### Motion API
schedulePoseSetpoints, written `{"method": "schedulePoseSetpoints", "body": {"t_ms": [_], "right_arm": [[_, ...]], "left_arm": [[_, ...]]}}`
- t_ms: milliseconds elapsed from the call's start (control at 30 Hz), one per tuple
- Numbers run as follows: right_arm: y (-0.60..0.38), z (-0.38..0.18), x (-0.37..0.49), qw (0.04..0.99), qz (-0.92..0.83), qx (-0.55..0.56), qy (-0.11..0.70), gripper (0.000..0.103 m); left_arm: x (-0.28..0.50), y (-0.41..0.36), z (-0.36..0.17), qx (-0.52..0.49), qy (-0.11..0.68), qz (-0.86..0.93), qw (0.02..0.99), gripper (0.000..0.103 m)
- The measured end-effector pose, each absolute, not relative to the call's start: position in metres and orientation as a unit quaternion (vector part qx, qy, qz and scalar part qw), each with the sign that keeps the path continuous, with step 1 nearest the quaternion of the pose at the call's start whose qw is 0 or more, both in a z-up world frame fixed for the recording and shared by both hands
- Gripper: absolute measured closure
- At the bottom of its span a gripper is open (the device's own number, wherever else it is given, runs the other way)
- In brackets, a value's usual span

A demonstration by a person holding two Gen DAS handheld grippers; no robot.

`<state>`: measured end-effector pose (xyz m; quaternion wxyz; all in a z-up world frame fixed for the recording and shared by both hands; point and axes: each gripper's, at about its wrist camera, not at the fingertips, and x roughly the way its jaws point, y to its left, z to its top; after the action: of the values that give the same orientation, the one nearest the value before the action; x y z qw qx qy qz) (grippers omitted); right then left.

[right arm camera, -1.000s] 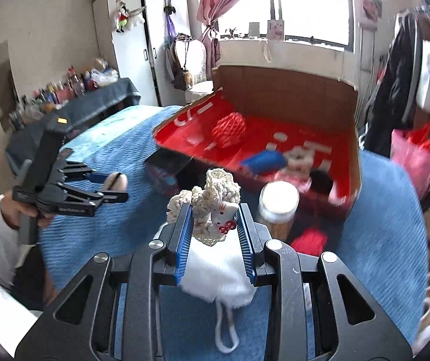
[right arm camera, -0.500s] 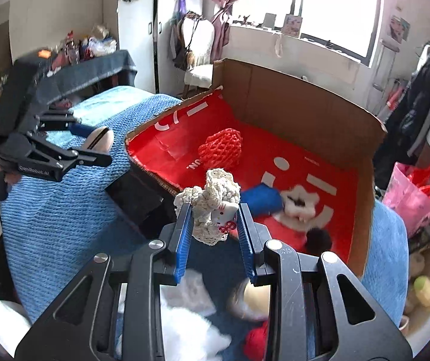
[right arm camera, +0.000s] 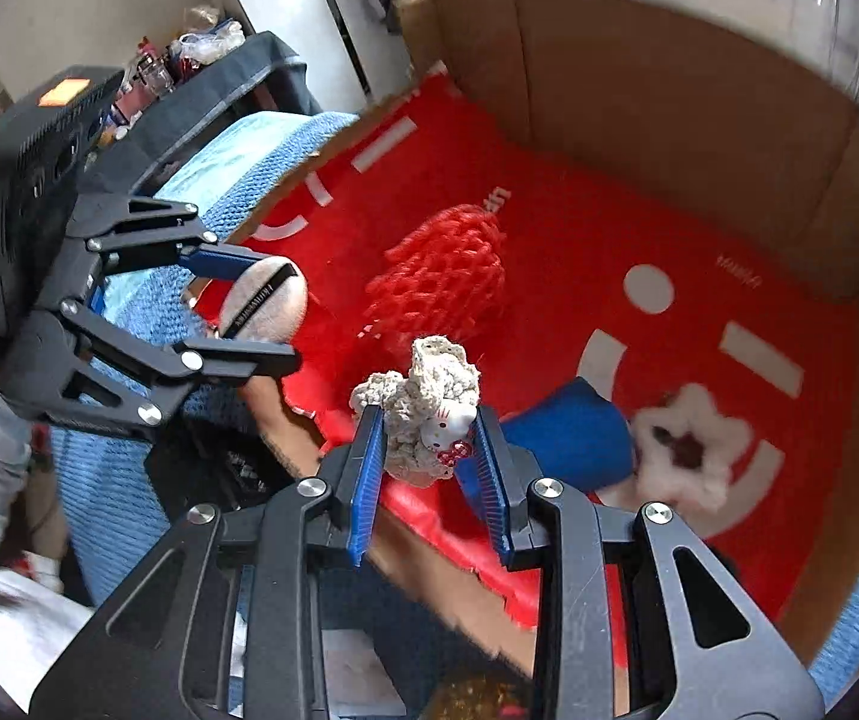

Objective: Organize soft objects
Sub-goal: 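Carry the powder puff and crochet rope into the red box with both tools, then open the left tool releasing the powder puff while the right tool releases the crochet rope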

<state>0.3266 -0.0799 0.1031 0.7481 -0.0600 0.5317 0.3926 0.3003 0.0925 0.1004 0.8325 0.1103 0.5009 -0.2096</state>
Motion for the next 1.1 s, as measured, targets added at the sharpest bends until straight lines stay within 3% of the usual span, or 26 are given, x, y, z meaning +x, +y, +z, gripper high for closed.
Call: {"method": "schedulePoseSetpoints", "body": {"t_ms": [367, 1000, 1067, 1100], "right_arm": [[-0.074, 0.069, 0.378, 0.677, 0.397, -0.018, 0.62, 0.075], [-0.049, 0.067, 0.389, 0.667, 0.391, -0.055, 0.632, 0.073], [-0.043, 0.068, 0.385, 0.667, 0.391, -0.065, 0.63, 0.071], [-0.042, 0.068, 0.384, 0.668, 0.389, -0.07, 0.63, 0.063]], "left_arm": [[0.325, 0.074, 0.08, 0.15, 0.542, -0.209, 0.8, 0.053], [0.35, 0.042, 0.058, 0.18, 0.572, -0.206, 0.773, 0.049], [0.349, 0.047, 0.057, 0.179, 0.573, -0.206, 0.773, 0.048], [0.349, 0.047, 0.057, 0.178, 0.573, -0.206, 0.773, 0.047]]}}
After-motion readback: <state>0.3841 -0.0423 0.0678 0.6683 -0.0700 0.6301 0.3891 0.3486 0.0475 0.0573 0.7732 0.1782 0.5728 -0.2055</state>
